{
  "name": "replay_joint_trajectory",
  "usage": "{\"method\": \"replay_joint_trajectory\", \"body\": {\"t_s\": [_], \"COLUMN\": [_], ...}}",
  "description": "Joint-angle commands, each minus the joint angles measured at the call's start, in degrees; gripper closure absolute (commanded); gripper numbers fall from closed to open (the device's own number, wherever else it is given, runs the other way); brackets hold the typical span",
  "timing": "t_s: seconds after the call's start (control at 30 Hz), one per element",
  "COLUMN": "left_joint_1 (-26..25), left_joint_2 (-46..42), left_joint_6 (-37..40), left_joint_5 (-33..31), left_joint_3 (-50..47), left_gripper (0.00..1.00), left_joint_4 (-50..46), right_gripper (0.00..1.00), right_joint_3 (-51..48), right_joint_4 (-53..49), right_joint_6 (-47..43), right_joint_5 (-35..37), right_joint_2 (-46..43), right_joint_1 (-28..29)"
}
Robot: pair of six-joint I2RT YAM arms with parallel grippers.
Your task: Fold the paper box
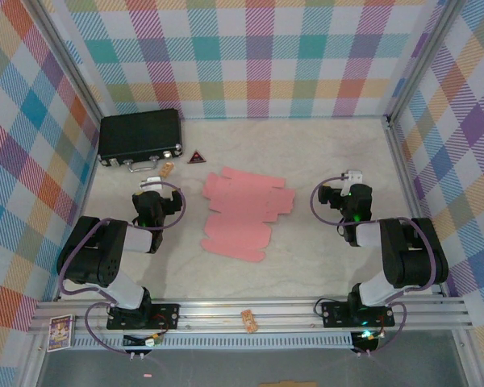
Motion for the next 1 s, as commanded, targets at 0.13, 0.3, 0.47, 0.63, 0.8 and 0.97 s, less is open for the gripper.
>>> {"method": "replay_joint_trajectory", "body": {"t_s": [0.13,0.3,0.47,0.63,0.8,0.97], "left_joint_1": [0.31,0.3,0.3,0.3,0.26,-0.36], "left_joint_2": [0.27,0.25,-0.54,-9.58,-17.33,-14.11], "left_joint_6": [-0.77,-0.84,-0.29,-1.62,-8.22,-11.3], "left_joint_5": [-0.63,-0.63,0.08,-3.67,-2.54,12.96], "left_joint_3": [0.8,0.72,-0.43,0.15,12.75,23.33], "left_gripper": [0.0,0.0,0.0,0.0,0.0,0.0], "left_joint_4": [1.78,1.91,3.86,-5.04,-34.02,-48.41], "right_gripper": [0.01,0.01,0.01,0.01,0.01,0.01], "right_joint_3": [0.16,0.12,0.2,7.84,20.21,31.05], "right_joint_4": [1.97,2.12,1.93,-22.13,-45.43,-59.72], "right_joint_6": [-0.71,-0.63,-0.67,1.67,6.77,12.75], "right_joint_5": [-0.89,-0.83,-0.29,5.36,0.21,-17.15], "right_joint_2": [-0.03,-0.12,-0.95,-10.09,-11.41,-5.96], "right_joint_1": [-0.31,-0.33,-0.28,-0.26,-0.27,-0.19]}}
